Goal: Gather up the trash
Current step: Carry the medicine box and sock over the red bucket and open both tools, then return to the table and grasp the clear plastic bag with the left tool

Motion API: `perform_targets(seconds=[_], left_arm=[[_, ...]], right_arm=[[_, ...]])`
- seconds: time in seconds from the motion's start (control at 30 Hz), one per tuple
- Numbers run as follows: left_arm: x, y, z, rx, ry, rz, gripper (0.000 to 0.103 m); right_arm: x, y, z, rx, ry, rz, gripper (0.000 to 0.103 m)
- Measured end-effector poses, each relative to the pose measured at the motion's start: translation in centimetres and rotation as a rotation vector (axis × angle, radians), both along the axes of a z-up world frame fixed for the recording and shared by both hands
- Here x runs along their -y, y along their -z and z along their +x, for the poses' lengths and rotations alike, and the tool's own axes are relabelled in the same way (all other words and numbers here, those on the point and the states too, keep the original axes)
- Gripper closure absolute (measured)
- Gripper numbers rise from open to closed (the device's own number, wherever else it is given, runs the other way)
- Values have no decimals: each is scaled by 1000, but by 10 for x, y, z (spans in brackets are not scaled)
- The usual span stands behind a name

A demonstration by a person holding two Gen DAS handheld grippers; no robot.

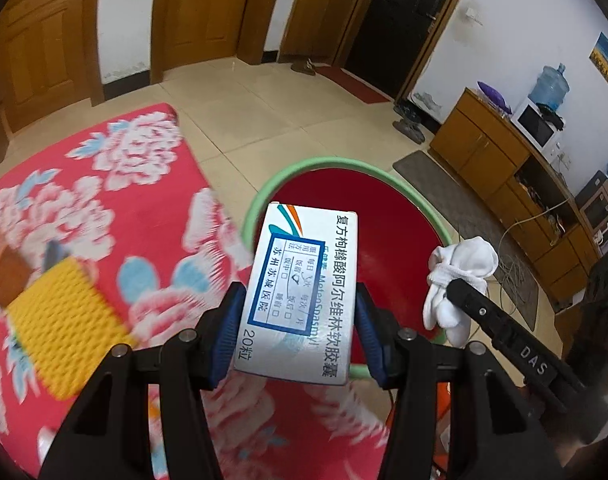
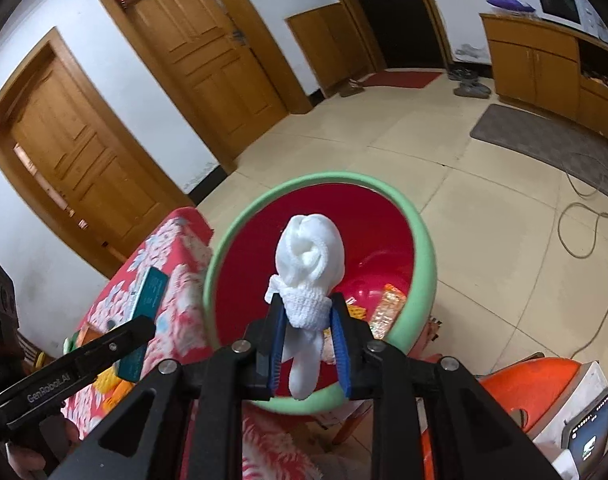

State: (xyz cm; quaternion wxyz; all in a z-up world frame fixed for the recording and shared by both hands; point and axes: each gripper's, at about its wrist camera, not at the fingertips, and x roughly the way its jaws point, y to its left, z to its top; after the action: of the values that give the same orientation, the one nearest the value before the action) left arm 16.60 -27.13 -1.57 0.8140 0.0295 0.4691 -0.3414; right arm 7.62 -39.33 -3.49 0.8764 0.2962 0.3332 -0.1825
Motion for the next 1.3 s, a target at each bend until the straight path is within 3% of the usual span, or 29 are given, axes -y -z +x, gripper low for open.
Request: perform_targets(seconds=[0.07,0.17,0.27,0.53,0.97,1.3], left_arm=[[10,4,2,-4,20,7,49],[24,7,3,19,38,27,46],[28,7,2,35,42,31,35],[25,5,5,28,10,38,35],[-23,-22,-19,58,-66,11,34],[-87,-39,-36,88,-176,10,31]], right_arm=[[5,2,1,0,15,4,77],[13,6,2,-3,40,14,69],[18,9,3,1,48,30,66],[18,7,-6,21,53,53,59],[-10,-28,-29,67,-10,13,37],[-42,-54,-47,102,-72,-24,29]])
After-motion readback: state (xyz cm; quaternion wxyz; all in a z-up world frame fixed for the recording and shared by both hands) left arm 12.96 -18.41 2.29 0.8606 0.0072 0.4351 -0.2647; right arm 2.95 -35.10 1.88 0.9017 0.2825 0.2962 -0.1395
